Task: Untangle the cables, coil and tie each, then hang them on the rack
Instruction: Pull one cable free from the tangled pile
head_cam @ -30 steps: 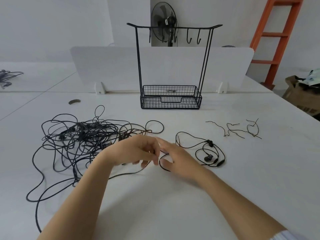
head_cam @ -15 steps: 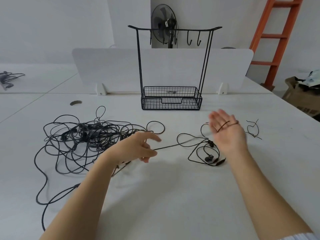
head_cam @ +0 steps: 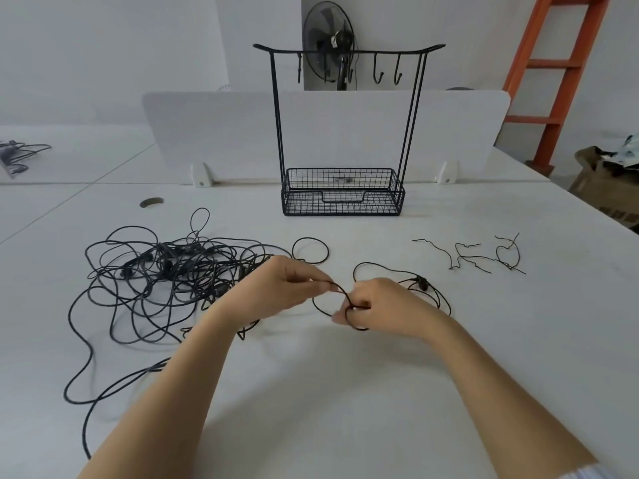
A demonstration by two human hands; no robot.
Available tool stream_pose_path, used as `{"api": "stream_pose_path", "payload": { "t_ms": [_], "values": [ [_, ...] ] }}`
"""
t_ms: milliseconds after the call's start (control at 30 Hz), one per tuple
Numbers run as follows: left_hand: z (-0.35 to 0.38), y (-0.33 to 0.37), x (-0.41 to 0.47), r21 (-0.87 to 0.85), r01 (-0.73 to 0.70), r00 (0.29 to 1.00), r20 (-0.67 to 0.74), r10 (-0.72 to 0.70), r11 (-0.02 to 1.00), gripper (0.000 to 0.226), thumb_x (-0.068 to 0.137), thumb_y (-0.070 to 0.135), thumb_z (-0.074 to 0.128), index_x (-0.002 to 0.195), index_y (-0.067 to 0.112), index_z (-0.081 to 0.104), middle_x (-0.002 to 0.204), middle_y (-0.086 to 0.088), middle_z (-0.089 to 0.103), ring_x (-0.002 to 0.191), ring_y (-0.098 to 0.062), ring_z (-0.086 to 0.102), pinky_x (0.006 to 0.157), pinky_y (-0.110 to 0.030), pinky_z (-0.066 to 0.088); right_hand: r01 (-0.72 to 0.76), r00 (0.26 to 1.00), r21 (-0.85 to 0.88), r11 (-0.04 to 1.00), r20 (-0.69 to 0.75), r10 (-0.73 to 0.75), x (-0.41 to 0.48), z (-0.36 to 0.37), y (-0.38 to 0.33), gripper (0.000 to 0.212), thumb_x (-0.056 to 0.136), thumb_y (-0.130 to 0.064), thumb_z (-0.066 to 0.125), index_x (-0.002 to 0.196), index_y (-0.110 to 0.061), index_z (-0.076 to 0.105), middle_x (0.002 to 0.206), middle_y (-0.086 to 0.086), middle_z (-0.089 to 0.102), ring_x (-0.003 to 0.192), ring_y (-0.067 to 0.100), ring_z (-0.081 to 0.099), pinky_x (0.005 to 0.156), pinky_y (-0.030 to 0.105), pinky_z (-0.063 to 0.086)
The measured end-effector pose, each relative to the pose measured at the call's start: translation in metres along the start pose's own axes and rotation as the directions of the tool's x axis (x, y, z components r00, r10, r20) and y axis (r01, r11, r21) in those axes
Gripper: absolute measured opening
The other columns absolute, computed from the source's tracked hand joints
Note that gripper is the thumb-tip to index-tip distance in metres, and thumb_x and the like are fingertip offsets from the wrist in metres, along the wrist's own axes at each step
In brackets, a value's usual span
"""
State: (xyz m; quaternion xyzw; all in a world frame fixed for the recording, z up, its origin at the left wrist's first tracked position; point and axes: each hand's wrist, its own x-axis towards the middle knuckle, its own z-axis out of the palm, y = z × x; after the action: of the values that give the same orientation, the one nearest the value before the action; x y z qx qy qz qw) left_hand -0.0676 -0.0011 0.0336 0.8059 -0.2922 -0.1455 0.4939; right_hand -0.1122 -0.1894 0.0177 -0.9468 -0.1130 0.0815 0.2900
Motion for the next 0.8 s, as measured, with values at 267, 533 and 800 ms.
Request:
{"api": "stream_pose_path", "payload": {
  "t_ms": [267,533,800],
  "values": [
    [-0.007,-0.008,0.002,0.215,0.135,0.99,0.001,-0.138,0.967,0.017,0.087,0.013,0.061,0.085,0.029,0.062,0.041,0.011,0.046,0.037,-0.006,0.042,0.039,-0.017,0.03,0.523,0.794,0.838,-0.156,-0.412,0.447,-0.002,-0.048,0.033,0.037,0.089,-0.025,0.041,0.067,-0.012,0.067,0.067,0.003,0.069,0.063,0.012,0.067,0.053,0.018,0.051],
    [-0.009,-0.01,0.003,0.075,0.098,0.993,-0.068,-0.093,0.992,0.021,0.093,0.011,0.053,0.081,0.021,0.068,0.042,0.007,0.042,0.039,-0.008,0.034,0.043,-0.012,0.029,0.411,0.912,0.877,-0.248,-0.4,0.094,-0.014,-0.064,0.057,0.044,0.088,-0.034,0.035,0.093,-0.011,0.072,0.059,0.007,0.066,0.028,0.007,0.027,0.032,0.016,0.033],
    [-0.009,-0.009,0.006,-0.341,-0.082,0.967,-0.256,-0.008,0.936,0.021,0.091,0.008,0.052,0.074,0.012,0.064,0.042,0.011,0.027,0.037,-0.005,0.02,0.036,-0.014,0.015,0.145,0.918,0.635,0.759,-0.373,0.137,-0.006,-0.029,0.018,0.021,0.092,-0.013,0.051,0.079,-0.018,0.067,0.061,-0.003,0.066,0.052,0.011,0.055,0.049,0.016,0.04]
  ]
}}
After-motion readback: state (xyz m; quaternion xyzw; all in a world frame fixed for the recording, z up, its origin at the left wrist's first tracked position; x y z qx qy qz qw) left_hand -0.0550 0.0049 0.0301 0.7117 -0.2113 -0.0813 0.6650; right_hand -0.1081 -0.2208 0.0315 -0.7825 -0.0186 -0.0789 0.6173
